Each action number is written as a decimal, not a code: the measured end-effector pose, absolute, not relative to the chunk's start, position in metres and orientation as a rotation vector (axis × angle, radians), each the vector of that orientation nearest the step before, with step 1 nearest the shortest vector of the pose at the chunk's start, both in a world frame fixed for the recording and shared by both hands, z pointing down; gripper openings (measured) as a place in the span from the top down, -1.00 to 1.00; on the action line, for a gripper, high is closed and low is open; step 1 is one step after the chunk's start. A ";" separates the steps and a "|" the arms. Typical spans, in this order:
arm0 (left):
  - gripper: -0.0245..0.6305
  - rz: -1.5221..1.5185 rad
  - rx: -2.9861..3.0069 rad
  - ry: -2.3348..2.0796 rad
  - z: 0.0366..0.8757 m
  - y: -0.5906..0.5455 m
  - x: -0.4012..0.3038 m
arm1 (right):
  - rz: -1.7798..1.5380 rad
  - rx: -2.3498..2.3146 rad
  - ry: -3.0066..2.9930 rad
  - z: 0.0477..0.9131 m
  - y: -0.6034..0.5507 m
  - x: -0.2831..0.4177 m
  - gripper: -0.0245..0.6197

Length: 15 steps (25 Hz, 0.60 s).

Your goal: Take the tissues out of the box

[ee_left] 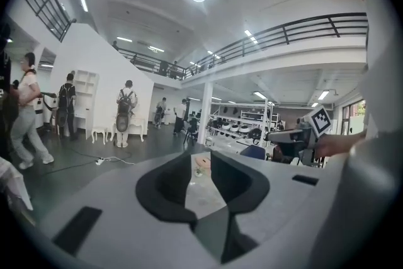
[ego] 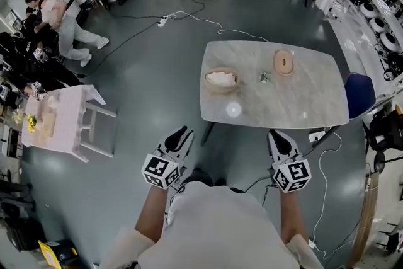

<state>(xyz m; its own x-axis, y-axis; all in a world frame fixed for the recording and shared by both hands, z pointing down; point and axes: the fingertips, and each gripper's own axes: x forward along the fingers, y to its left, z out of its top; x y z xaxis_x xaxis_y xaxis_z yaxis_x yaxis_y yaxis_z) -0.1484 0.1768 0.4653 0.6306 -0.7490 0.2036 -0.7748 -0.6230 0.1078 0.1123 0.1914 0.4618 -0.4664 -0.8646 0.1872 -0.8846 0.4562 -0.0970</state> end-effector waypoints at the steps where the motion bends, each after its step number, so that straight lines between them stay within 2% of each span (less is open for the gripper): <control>1: 0.61 0.212 2.662 -1.256 0.468 0.176 -0.148 | 0.281 1.558 -2.584 0.464 0.190 0.113 0.80; 15: 0.61 0.248 2.655 -1.186 0.486 0.098 -0.143 | 0.330 1.579 -2.545 0.482 0.117 0.112 0.80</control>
